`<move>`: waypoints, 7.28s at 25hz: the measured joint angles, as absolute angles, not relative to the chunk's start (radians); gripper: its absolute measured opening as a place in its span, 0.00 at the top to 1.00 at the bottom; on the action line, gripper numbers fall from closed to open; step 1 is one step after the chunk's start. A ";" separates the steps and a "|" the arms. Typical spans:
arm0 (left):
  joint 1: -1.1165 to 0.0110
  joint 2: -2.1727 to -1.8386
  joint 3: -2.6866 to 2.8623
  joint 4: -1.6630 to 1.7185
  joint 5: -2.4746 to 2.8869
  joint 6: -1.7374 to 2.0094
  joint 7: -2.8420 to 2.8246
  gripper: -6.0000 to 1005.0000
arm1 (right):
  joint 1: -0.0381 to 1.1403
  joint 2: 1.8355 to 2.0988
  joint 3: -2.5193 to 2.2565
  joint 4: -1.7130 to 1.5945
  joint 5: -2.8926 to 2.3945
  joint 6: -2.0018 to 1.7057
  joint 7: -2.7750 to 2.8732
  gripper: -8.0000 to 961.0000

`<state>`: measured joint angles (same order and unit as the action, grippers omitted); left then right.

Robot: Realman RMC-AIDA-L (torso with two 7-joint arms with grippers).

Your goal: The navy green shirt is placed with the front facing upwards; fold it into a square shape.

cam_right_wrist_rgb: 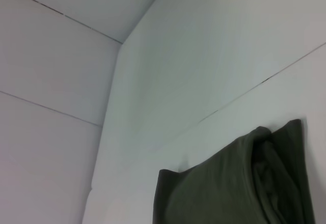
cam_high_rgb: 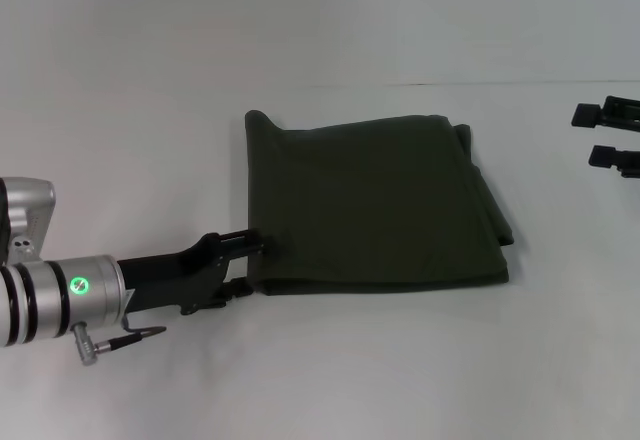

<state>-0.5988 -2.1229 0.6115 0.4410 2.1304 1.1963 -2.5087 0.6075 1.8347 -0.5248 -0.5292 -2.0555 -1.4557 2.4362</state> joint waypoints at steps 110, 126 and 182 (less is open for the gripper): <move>-0.696 -2.037 0.691 0.821 2.266 1.658 -1.831 0.04 | 0.594 2.072 -0.809 -0.742 -2.054 -1.412 1.712 0.08; -0.692 -2.049 0.716 0.839 2.260 1.659 -1.837 0.04 | 0.604 2.073 -0.790 -0.736 -2.054 -1.380 1.715 0.08; -0.685 -2.054 0.716 0.841 2.267 1.659 -1.839 0.04 | 0.621 2.075 -0.788 -0.738 -2.042 -1.381 1.717 0.08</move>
